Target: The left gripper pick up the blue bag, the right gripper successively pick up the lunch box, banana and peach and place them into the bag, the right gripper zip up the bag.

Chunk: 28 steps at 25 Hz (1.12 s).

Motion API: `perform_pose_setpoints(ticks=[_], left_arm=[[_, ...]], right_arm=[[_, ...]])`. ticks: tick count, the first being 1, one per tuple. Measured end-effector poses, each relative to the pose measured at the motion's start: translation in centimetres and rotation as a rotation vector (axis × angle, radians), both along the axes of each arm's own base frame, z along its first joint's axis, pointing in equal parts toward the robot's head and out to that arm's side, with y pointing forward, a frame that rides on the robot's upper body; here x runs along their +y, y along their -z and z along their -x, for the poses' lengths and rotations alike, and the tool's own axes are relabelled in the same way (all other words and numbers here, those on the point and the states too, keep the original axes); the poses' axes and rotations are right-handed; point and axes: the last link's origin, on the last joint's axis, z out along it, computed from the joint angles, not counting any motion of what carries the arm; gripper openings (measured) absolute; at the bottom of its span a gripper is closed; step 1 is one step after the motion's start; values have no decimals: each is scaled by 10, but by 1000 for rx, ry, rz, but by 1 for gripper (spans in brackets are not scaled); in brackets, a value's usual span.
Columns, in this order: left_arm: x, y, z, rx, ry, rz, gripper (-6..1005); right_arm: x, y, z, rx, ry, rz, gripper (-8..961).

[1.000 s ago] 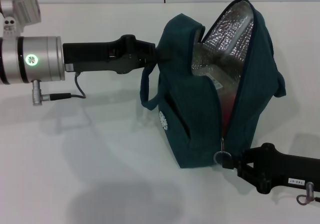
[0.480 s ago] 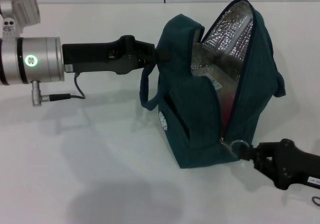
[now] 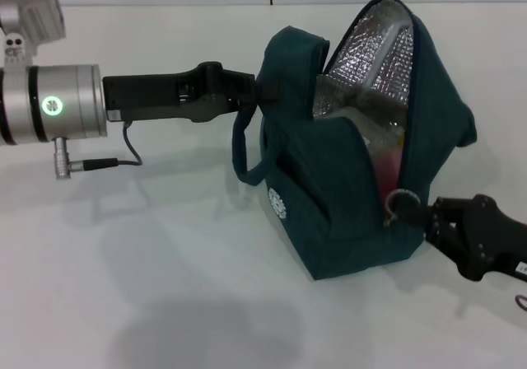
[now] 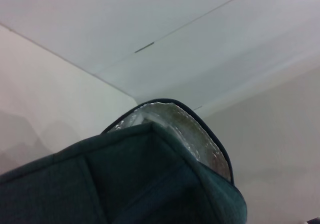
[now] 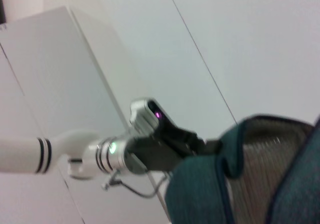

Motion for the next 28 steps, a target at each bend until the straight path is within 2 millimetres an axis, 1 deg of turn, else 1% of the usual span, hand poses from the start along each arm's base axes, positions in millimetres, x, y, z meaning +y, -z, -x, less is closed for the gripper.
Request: perform_pose_setpoints(ticks=[2,9,13,18,21,23,28], left_arm=[[-2,0,2,-11,5,-17,54],[-13,2,10,-54,30,-100,55],[-21,0,15,-103,68,-193,198],[-39,-6,24,-196,102,-307,361],[-49,-4,29,-217,125,-340,452],[-56,2,30,-219,155,-352,513],[-75,12,31,-223,286,-418,743]], right_arm=[[1,-2,4,21,-15,-12,7],[3,-2,7,28,-24,-14,7],[3,-8,10,67,-39,-46,7],[4,-18,16,136,-61,-100,7],[12,-24,22,167,-66,-139,6],[19,-25,28,180,-78,-155,6],[39,-26,48,196,-130,-167,7]])
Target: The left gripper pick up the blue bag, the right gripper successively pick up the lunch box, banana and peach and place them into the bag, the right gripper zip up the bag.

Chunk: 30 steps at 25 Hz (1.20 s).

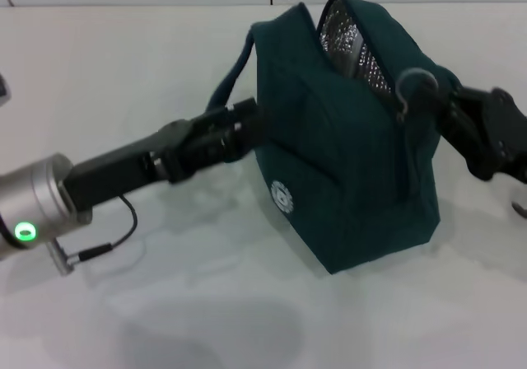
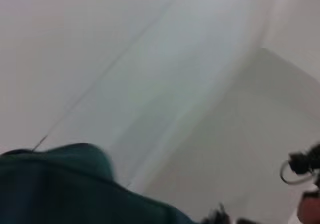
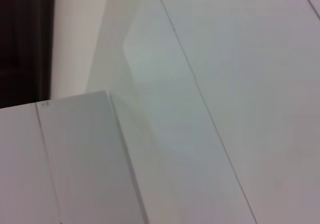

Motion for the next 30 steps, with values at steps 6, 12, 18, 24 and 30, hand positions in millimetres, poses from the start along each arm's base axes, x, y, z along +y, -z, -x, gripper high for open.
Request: perform_pose_setpoints(ticks=[6,12,18,24,30], left_arm=[[-16,0,10,21,52,-124,893],[-29,5,22,71,74,-243,892],[-27,19,27,127,41,-327,890],[-13,30,19,131,12,-396,889],[1,41,5,152,44,-417,887]], right_arm=[[14,1,17,-1,-51,9,6],[31,7,33,-24,-64,22,7],[50,12,51,-60,-80,18,6],[56,13,55,-73,-84,14,6],[57,14,54,-74,-73,9,7]])
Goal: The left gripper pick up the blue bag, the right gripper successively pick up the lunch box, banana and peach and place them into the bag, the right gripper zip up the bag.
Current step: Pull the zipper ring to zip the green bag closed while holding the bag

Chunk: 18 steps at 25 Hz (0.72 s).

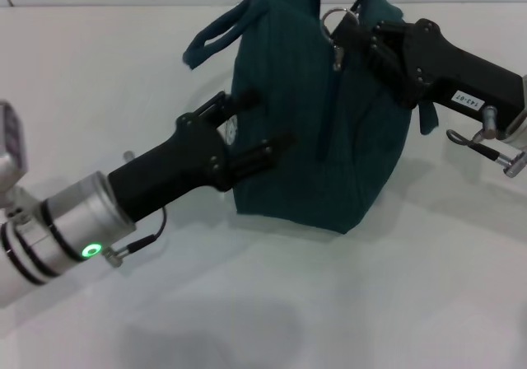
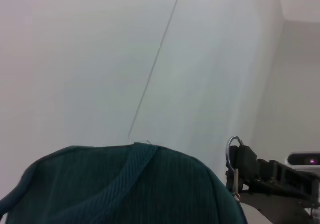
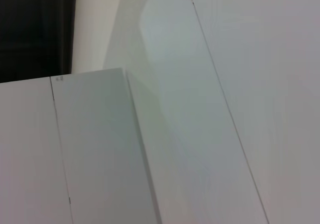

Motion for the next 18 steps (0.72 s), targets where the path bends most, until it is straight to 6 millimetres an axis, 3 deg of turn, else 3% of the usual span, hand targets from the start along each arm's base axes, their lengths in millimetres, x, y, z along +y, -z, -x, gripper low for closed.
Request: perform_pose_setpoints(ticks=[11,16,18], left_arm=[[16,5,-9,30,-9,-36,730],[16,7,-7,51,-10,-50,495],[16,7,-6,54,-8,-53,452]], right_arm=[[1,0,1,-2,-1,-1,7],[1,0,1,-1,0,-3,6],[1,-1,0,6,6,-6,6]])
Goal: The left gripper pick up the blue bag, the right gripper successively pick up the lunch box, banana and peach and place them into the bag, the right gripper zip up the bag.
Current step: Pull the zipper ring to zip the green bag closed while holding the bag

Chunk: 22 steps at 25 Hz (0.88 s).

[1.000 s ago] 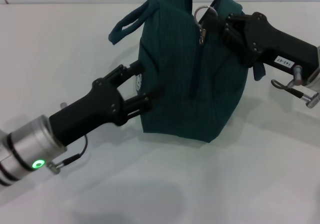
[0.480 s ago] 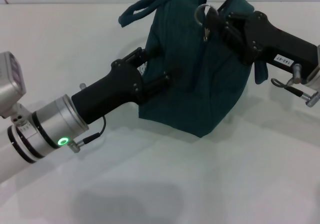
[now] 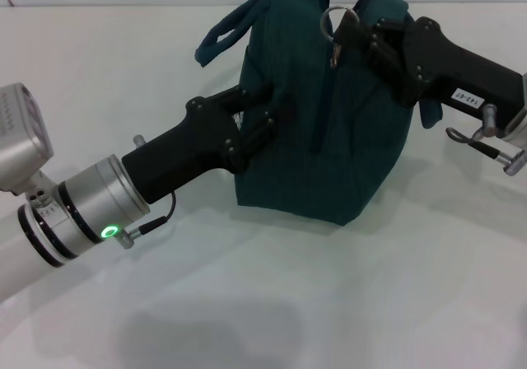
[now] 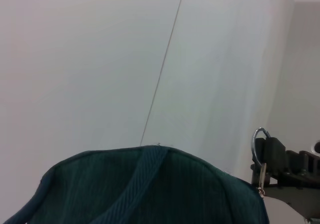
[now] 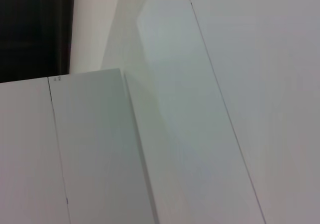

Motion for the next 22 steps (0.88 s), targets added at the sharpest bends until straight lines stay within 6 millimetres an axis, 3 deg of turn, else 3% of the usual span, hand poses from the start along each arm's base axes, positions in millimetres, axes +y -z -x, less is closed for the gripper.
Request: perform_pose_setpoints(ticks=[7,22], left_arm=[[0,0,0,0,-1,-3,301],[-14,11,6,78,46,60,130]], right_arm=[[0,-1,-1,7,7,-6,6],[10,-9,-3,56,79,-45,7]])
